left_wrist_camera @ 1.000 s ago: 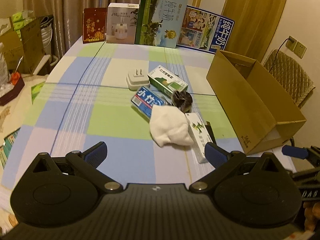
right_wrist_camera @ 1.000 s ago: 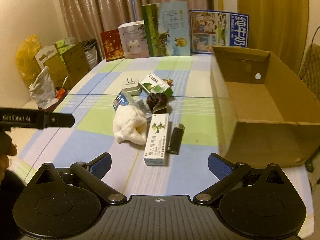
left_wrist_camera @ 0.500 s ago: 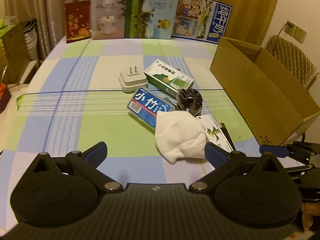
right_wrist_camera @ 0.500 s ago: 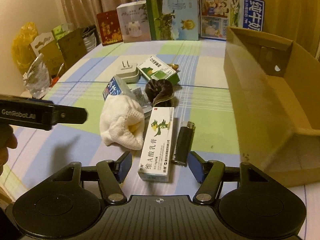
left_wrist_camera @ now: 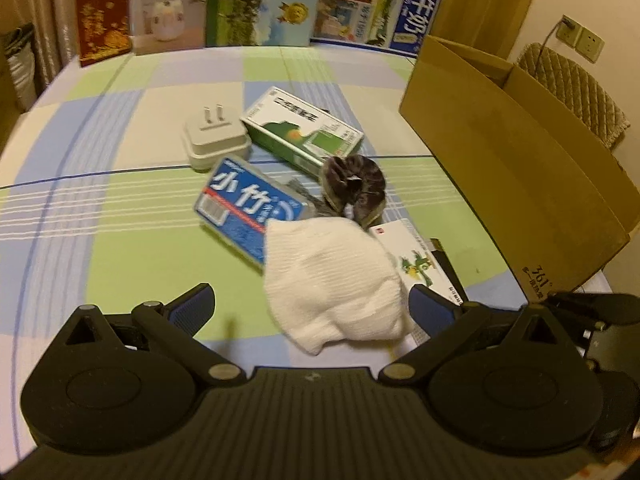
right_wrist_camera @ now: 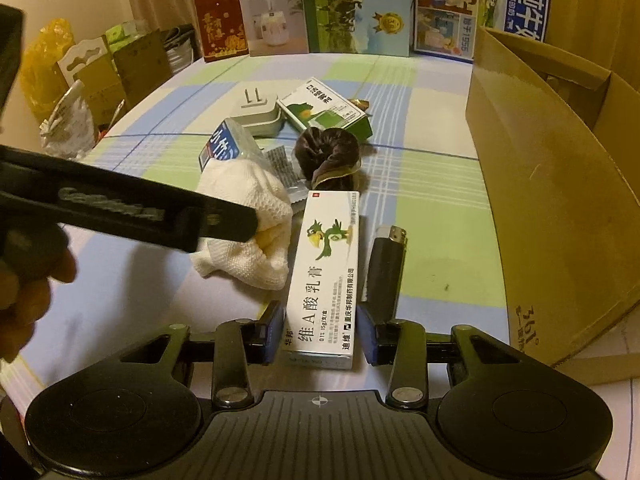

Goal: Organize objects
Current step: 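Grasp the white medicine box with the right tool while the left tool grasps the white towel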

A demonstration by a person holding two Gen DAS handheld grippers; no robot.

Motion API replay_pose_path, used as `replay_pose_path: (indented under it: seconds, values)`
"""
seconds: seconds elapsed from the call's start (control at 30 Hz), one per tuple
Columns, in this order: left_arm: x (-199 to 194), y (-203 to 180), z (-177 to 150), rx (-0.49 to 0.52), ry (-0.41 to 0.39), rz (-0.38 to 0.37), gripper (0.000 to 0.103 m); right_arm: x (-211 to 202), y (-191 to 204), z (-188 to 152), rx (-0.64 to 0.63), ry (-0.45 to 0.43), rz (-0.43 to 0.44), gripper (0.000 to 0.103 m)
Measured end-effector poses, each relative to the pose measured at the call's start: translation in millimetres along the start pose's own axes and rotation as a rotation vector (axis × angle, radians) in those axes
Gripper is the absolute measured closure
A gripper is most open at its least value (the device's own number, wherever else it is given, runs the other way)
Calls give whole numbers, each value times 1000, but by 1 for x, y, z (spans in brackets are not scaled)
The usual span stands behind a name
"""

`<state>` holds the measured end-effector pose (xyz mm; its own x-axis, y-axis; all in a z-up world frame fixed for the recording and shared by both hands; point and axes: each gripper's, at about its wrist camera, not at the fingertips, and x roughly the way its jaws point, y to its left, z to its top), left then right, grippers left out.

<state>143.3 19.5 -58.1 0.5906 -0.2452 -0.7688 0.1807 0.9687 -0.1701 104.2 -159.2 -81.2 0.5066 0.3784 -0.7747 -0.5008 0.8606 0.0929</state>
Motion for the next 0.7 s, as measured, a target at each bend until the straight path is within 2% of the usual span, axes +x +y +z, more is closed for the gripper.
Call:
replay_pose_path:
  seconds: [0.1,0.2,0.33,0.43,0.47,0.6,0.7]
  values:
    - [11,-3,5,14,10,-18,10,-1,-2,-1,5,1,-1,66]
    - [24,-7,8,54,27,1,17,-1,-3,0,7,0,1,66]
    - [29,-4,8,61,58,-8,39,-1,-3,2,11,-12,-7,66]
    - [18,2,8,85,75,7,58,0,1,6,-7,-27,-1,66]
    - [13,6,7,82,78,19,61,1,2,7,-9,-29,3,66]
    - [-3,21,1,102,82,99,62,8,6,13,1,-24,13,65]
    - [-8,28,-3,82,82,80,62,18,12,19,-13,-18,8,62]
